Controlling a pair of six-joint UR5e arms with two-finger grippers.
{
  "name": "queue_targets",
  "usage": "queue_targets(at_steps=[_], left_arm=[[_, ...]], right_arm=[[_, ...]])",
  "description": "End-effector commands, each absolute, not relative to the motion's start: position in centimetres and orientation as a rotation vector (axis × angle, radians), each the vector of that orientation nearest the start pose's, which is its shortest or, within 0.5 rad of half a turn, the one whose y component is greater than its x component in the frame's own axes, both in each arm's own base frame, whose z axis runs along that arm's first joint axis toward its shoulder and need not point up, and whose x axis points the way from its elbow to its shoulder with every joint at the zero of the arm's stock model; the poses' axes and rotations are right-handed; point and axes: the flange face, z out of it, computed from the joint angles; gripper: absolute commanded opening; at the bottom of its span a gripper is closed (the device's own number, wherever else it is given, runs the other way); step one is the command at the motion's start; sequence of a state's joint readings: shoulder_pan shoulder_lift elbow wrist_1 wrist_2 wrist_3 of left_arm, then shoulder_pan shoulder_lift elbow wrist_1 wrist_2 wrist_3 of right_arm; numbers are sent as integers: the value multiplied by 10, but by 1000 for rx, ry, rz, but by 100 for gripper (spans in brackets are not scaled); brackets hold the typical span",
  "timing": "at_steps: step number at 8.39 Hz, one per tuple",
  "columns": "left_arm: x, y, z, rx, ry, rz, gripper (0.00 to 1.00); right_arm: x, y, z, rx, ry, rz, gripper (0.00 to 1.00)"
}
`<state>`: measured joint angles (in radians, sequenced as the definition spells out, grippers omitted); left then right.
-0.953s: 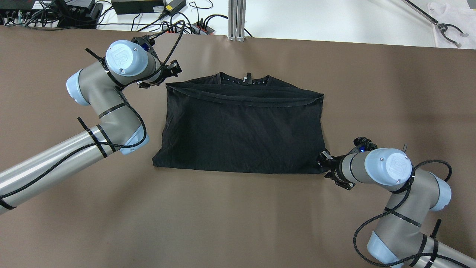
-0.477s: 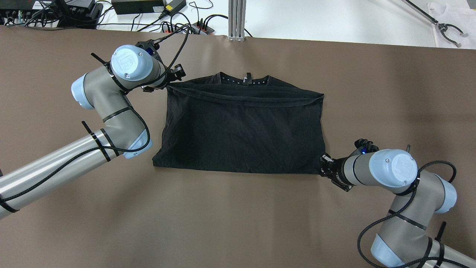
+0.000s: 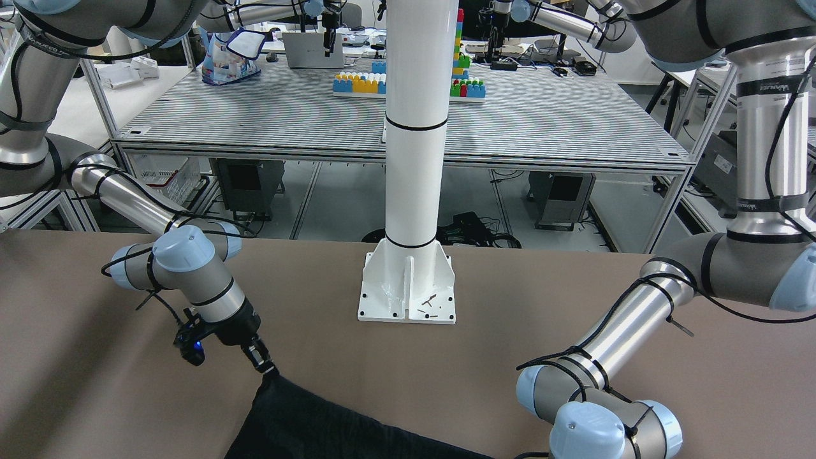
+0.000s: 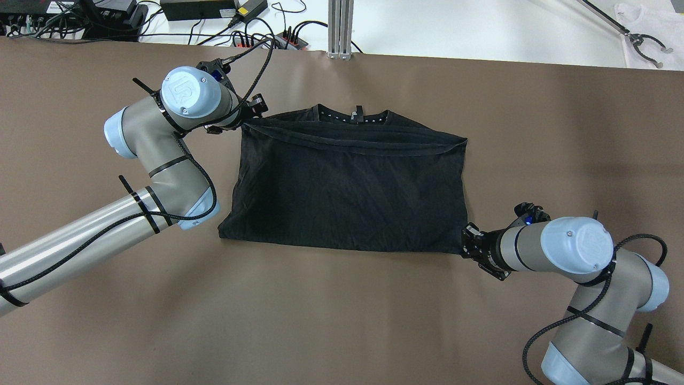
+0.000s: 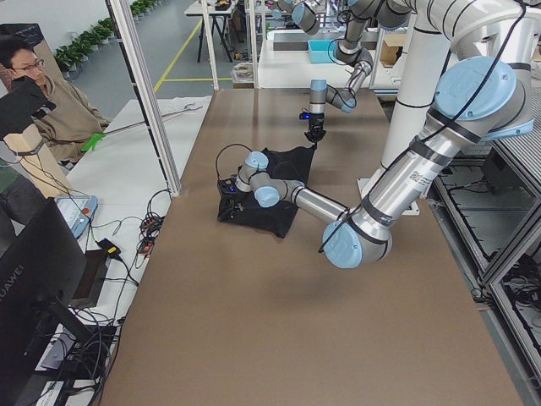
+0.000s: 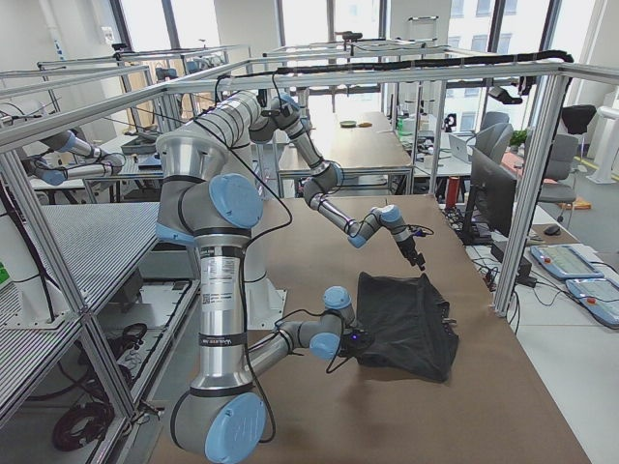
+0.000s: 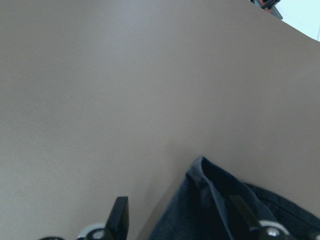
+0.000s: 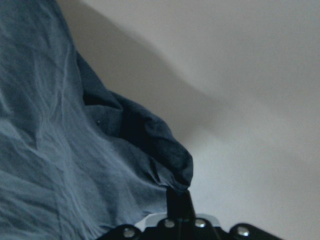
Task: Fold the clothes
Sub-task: 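Grasp the folded edge with the right gripper and lift it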
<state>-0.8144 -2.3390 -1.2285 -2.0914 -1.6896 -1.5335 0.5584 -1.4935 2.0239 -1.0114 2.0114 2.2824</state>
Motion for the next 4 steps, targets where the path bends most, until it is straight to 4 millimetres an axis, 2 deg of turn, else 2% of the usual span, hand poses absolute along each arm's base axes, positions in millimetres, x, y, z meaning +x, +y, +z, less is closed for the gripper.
queue_targets(at_steps=[1,2,3,4], left_arm=[[454,-657,278,298,935,-656,74],[454,-657,278,294,939,-655,74],[449,-654,267,301,958,-651,74],[444,-648,255,310,976,-647,75]], right_arm=[[-363,-272,307,-875,-1074,575,1],[-364,-247,299,-932,-1106,442,8],[-376,-222,298,-965,-1114,352,89],[-384,-222,303,-965,-1106,356,95]])
